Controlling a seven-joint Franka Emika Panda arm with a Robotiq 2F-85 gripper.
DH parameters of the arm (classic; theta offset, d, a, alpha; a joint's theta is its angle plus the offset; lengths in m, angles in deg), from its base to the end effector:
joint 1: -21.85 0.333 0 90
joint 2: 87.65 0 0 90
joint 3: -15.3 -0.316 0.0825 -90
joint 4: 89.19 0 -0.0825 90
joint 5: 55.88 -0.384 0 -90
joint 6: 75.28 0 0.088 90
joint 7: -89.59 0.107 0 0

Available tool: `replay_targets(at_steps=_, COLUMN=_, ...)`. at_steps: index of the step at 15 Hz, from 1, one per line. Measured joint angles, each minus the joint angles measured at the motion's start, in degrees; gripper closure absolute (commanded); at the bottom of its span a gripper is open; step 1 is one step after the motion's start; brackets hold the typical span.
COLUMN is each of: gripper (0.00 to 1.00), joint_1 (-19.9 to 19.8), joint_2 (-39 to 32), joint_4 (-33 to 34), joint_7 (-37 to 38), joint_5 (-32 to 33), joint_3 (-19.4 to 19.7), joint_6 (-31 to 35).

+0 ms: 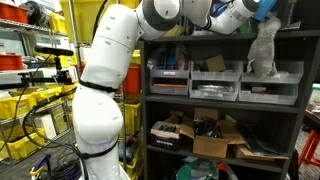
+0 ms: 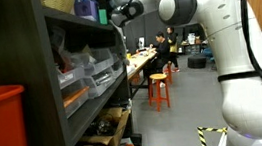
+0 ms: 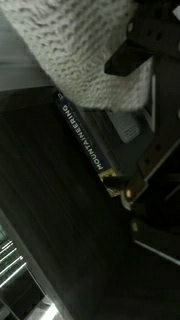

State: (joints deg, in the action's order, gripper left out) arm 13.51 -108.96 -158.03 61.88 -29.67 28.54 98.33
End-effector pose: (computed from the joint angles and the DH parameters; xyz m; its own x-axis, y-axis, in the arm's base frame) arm 0.6681 -0.1796 0.7484 0.3897 0.7631 0.5155 -0.1406 -0.5039 0.8522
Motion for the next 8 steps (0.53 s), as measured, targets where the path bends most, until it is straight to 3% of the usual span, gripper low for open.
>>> replay_targets(at_steps=1, gripper=0.03, joint_1=0.18, joint_2=0.04, joint_4=0.0, joint_7=0.01, joint_5=0.34, joint_3=0.26, joint_6=-0.28)
replay_targets(at_steps=2, gripper=0.26, joint_1=0.27, joint_2=0.07, joint_4=0.0, joint_7=-0.01, joint_5=0.62, joint_3=0.34, joint_6=-0.59)
replay_targets(at_steps=4, gripper=0.29, joint_1=0.28, joint_2=0.07, joint_4=-0.06, joint_7=-0.17, joint_5=0.78, joint_3=0.34, joint_6=-0.81)
replay_targets(at_steps=5, gripper=0.06, joint_1=0.28, joint_2=0.07, joint_4=-0.12, joint_7=-0.25, joint_5=0.78, joint_3=0.34, joint_6=-0.86)
replay_targets(at_steps=8, gripper=0.0, joint_1=0.24, joint_2=0.1, joint_4=-0.44, joint_7=-0.52, joint_5=0.78, joint_3=0.3, joint_6=-0.97)
